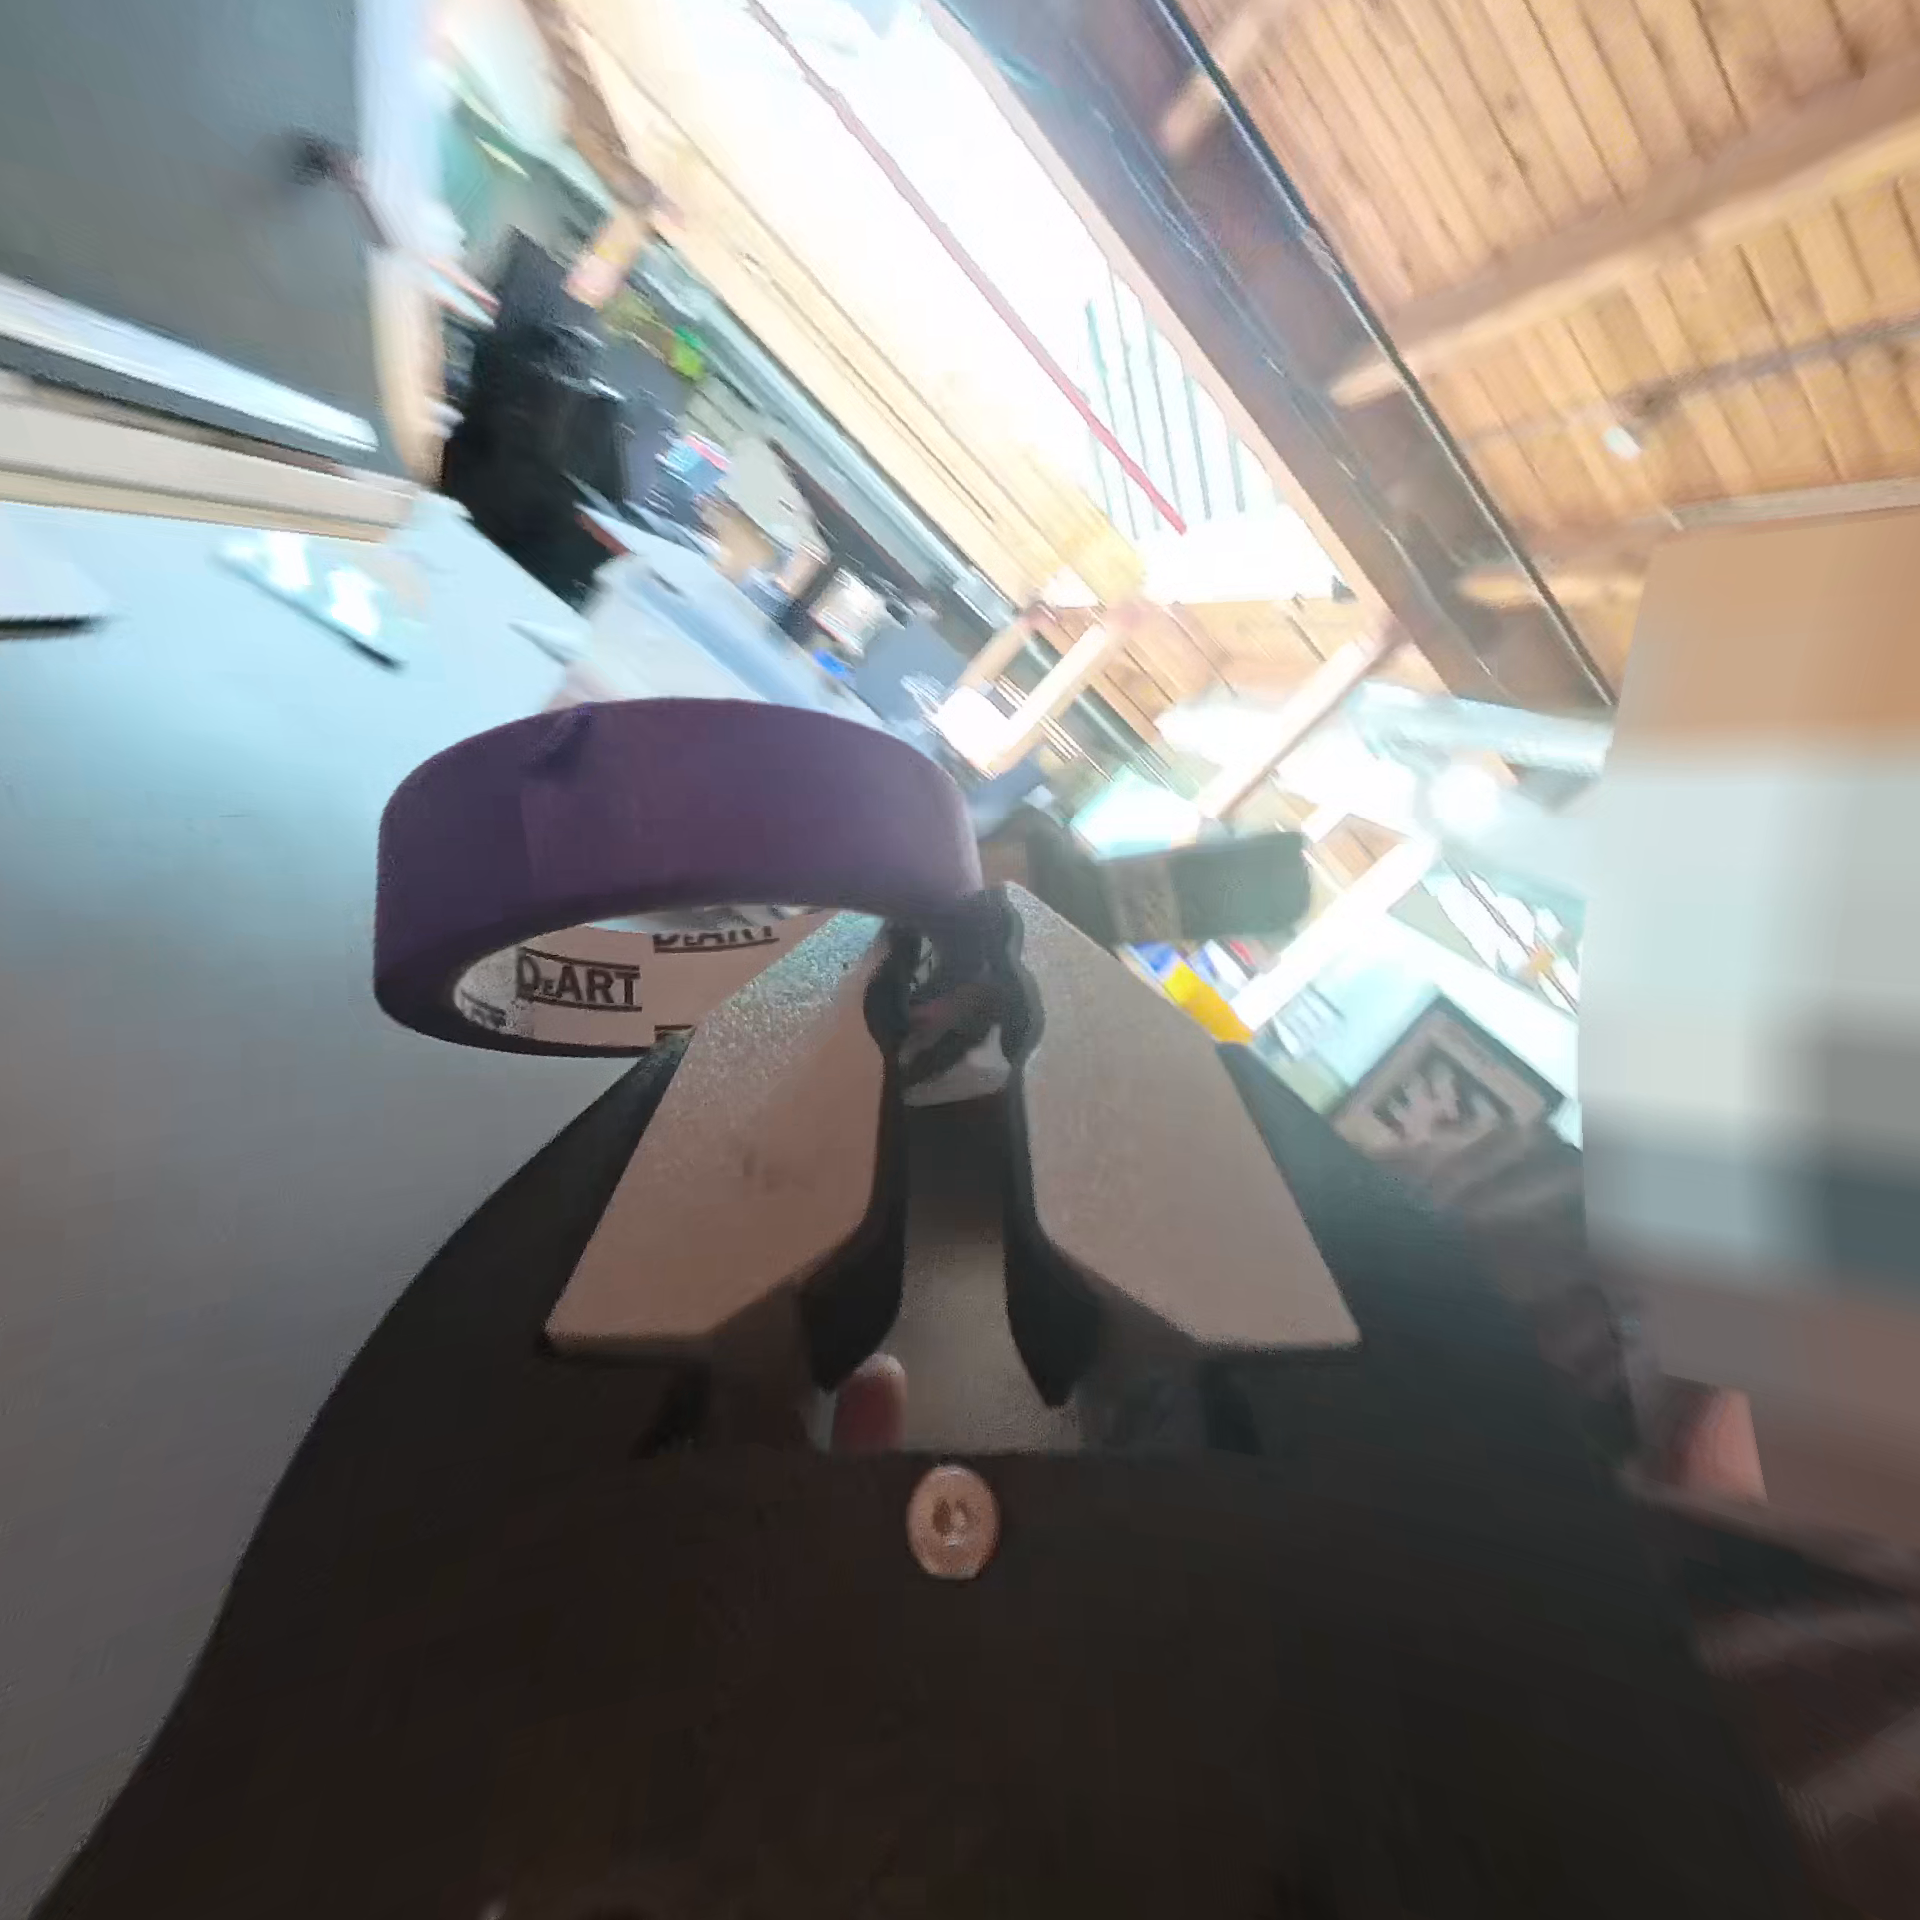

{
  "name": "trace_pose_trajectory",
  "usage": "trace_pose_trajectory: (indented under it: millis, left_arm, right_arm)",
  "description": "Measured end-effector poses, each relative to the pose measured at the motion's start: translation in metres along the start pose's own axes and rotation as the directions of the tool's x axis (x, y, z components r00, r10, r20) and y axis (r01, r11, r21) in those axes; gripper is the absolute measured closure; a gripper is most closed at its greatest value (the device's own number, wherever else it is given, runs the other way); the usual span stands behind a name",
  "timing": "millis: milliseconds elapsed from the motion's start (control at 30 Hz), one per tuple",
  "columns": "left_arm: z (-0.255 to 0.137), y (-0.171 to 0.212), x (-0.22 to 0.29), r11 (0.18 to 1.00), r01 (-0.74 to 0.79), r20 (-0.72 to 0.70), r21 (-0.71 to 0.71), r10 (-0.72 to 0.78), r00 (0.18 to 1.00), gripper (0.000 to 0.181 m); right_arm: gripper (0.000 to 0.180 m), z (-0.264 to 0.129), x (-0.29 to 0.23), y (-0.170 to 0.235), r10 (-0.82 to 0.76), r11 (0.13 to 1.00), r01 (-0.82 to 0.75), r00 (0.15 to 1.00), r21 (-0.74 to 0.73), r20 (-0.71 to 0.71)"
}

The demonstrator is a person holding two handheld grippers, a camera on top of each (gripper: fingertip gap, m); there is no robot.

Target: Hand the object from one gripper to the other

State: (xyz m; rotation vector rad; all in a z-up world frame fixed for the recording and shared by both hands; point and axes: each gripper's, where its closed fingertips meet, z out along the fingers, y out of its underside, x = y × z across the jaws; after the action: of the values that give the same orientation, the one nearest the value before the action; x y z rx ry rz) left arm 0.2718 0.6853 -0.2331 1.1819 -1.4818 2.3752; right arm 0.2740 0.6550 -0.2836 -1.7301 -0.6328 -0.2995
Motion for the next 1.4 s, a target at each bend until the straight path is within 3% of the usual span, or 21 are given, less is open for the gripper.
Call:
trace_pose_trajectory:
  millis: [67,133,200,267,333,400,567,667,700,767,867,933,967,1033,1100,1233,1400]
  left_arm:
    - [0.002,0.011,0.034,0.991,-0.107,-0.188,-0.079,0.091,0.978,0.171]
    - [0.0,0.028,0.074,0.957,-0.266,-0.4,-0.115,0.2,0.894,0.171]
    - [0.0,0.049,0.096,0.903,-0.409,-0.505,-0.131,0.294,0.812,0.172]
    - [0.003,0.059,0.107,0.87,-0.476,-0.542,-0.128,0.34,0.768,0.173]
    - [0.003,0.063,0.109,0.847,-0.517,-0.551,-0.123,0.375,0.745,0.174]
    - [0.002,0.066,0.111,0.828,-0.549,-0.558,-0.117,0.402,0.726,0.174]
    - [0.005,0.08,0.114,0.766,-0.631,-0.567,-0.123,0.467,0.678,0.174]
    - [0.015,0.095,0.111,0.74,-0.653,-0.575,-0.16,0.468,0.671,0.174]
    - [0.019,0.098,0.106,0.736,-0.651,-0.558,-0.183,0.468,0.686,0.173]
    - [0.024,0.092,0.099,0.759,-0.62,-0.514,-0.198,0.459,0.725,0.173]
    - [0.029,0.073,0.078,0.797,-0.567,-0.376,-0.206,0.47,0.798,0.172]
    - [0.033,0.057,0.062,0.835,-0.522,-0.277,-0.175,0.467,0.84,0.154]
    - [0.033,0.05,0.056,0.854,-0.496,-0.245,-0.159,0.453,0.857,0.154]
    - [0.029,0.044,0.051,0.873,-0.464,-0.229,-0.15,0.426,0.875,0.179]
    - [0.028,0.037,0.044,0.892,-0.432,-0.191,-0.134,0.404,0.895,0.181]
    - [0.029,0.027,0.008,0.909,-0.386,-0.006,-0.156,0.39,0.921,0.181]
    - [0.024,0.033,-0.039,0.897,-0.334,0.242,-0.291,0.407,0.881,0.181]
  right_arm:
    - [0.127,-0.009,-0.011,-0.001,0.217,0.976,-0.22,0.96,-0.006,0.179]
    - [0.129,-0.021,-0.016,-0.018,0.349,0.925,-0.378,0.881,0.033,0.319]
    - [0.131,-0.029,-0.012,-0.035,0.433,0.861,-0.502,0.81,0.085,0.396]
    - [0.127,-0.031,-0.019,-0.037,0.454,0.844,-0.534,0.766,0.057,0.455]
    - [0.133,-0.034,-0.023,-0.041,0.429,0.852,-0.519,0.764,0.066,0.482]
    - [0.127,-0.039,-0.02,-0.046,0.425,0.849,-0.521,0.772,0.088,0.473]
    - [0.123,-0.051,-0.024,-0.062,0.473,0.75,-0.654,0.637,0.102,0.608]
    - [0.137,-0.038,-0.025,-0.062,0.491,0.749,-0.656,0.64,0.089,0.591]
    - [0.15,-0.034,-0.024,-0.061,0.475,0.769,-0.631,0.67,0.101,0.57]
    - [0.155,-0.027,-0.013,-0.054,0.491,0.786,-0.612,0.704,0.086,0.513]
    - [0.158,-0.03,0.021,-0.052,0.635,0.661,-0.741,0.638,0.122,0.435]
    - [0.159,-0.039,0.05,-0.043,0.719,0.615,-0.763,0.646,0.198,0.257]
    - [0.16,-0.047,0.058,-0.04,0.725,0.635,-0.743,0.668,0.21,0.17]
    - [0.16,-0.067,0.071,-0.035,0.702,0.7,-0.687,0.712,0.193,-0.01]
    - [0.16,-0.096,0.088,-0.035,0.669,0.743,-0.647,0.727,0.174,-0.154]
    - [0.161,-0.178,0.155,-0.013,0.669,0.725,-0.663,0.613,0.186,-0.421]
    - [0.16,-0.266,0.201,0.101,0.526,0.622,-0.783,0.442,-0.026,-0.727]
